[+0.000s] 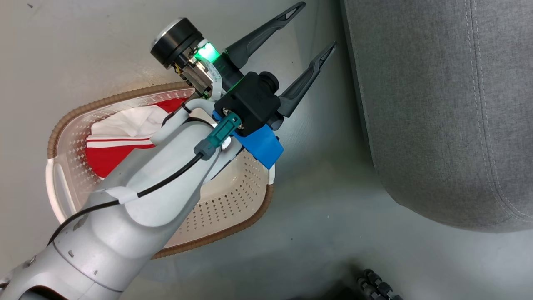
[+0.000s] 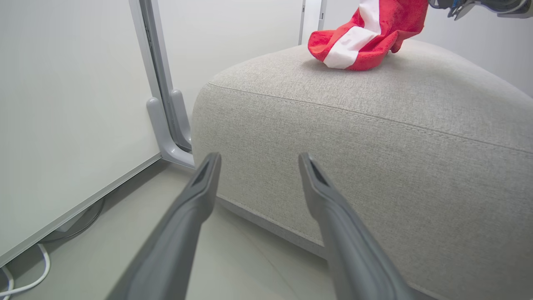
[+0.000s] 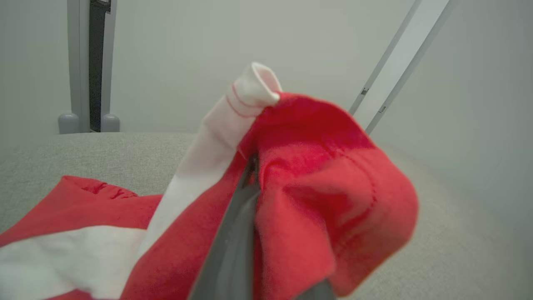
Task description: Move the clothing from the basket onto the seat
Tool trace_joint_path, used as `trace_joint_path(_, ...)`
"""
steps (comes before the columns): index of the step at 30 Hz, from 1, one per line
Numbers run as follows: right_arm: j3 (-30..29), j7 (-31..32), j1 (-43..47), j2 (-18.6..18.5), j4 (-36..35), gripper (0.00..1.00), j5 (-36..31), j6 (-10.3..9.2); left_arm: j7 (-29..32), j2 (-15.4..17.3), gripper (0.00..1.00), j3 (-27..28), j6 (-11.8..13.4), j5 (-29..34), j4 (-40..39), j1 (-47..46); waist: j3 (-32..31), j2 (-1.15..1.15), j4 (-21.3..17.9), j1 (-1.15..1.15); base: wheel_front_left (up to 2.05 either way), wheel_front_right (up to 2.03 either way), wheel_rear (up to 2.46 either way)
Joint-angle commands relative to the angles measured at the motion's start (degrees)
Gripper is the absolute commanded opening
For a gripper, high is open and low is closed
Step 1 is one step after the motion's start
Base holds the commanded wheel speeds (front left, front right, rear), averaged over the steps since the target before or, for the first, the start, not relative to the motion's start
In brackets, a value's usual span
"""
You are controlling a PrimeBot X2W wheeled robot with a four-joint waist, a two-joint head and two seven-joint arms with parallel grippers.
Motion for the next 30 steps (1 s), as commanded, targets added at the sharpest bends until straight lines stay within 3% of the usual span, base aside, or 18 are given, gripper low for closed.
trace_joint_path(1, 0.34, -0.20, 0.95, 0.90, 1.90, 0.00, -0.35, 0.03, -0.13, 0.08, 1.00, -0.07, 0.32, -0.09, -0.19, -0.84, -0.30, -0.01, 0.22, 0.00, 0.00, 0.00, 0.00)
trace_joint_path(4, 0.22, -0.20, 1.39, 1.66, 4.63, 0.00, -0.24, 0.02, -0.37, 0.00, 1.00, -0.17, 0.61, -0.34, -0.13, -0.65, -0.96, -0.01, 0.41, 0.00, 0.00, 0.00, 0.00)
trace_joint_path(5, 0.11, -0.20, 1.54, 1.94, 5.05, 0.73, -0.05, 0.03, -0.48, 0.01, 1.00, -0.21, 0.59, -0.46, -0.05, -0.48, -1.30, -0.01, 0.43, 0.00, 0.00, 0.00, 0.00)
trace_joint_path(6, 0.04, -0.20, 1.87, 2.14, 5.30, 1.00, 0.01, 0.03, -0.57, 0.02, 1.00, -0.23, 0.66, -0.51, 0.01, -0.25, -1.68, -0.01, 0.41, 0.00, 0.00, 0.00, 0.00)
trace_joint_path(12, 0.06, -0.20, 6.36, 3.02, 3.46, 1.00, -0.65, 0.02, -1.65, -0.78, 1.00, -0.16, 1.28, -1.60, 1.23, 2.01, -6.48, -0.01, 0.30, 0.00, 0.00, 0.00, 0.00)
trace_joint_path(21, -0.94, -0.19, 23.00, 6.31, -4.13, 1.00, -2.13, 0.03, -2.53, -3.20, 1.00, 2.45, 2.28, -4.04, 1.83, 8.21, -18.80, -0.01, 0.53, 0.00, 0.00, 0.00, 0.00)
trace_joint_path(30, 4.76, -0.20, 35.00, 11.39, -16.63, 1.00, -1.58, 0.03, -2.58, -2.69, 1.00, 8.66, 3.38, -4.93, -0.77, 19.89, -29.53, -0.01, 1.80, 0.00, 0.00, 0.00, 0.00)
